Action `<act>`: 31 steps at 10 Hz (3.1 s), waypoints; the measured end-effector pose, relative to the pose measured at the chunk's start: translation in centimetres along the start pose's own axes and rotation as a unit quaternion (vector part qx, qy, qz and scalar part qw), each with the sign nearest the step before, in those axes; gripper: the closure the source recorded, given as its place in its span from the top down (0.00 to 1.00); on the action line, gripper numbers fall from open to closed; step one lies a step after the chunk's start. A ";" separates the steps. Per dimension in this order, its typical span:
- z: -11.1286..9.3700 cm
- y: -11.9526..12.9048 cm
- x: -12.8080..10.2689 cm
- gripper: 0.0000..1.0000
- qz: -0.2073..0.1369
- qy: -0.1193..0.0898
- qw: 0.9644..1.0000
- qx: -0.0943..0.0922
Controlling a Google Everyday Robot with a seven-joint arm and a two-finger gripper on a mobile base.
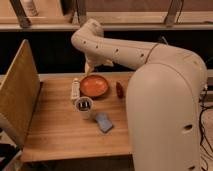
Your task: Stand the bottle upright
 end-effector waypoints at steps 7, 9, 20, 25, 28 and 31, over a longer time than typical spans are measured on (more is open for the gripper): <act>0.0 0.0 0.0 0.80 0.000 0.000 1.000 0.000; 0.0 0.0 0.0 0.80 0.000 0.000 1.000 0.000; 0.0 0.0 0.0 0.80 0.000 0.000 1.000 0.000; -2.9 6.9 -6.6 0.80 -0.102 -0.034 0.994 0.017; -0.8 9.8 -10.1 0.80 -0.102 -0.008 0.994 0.038; 2.8 9.2 -12.6 0.80 -0.031 0.028 0.998 0.040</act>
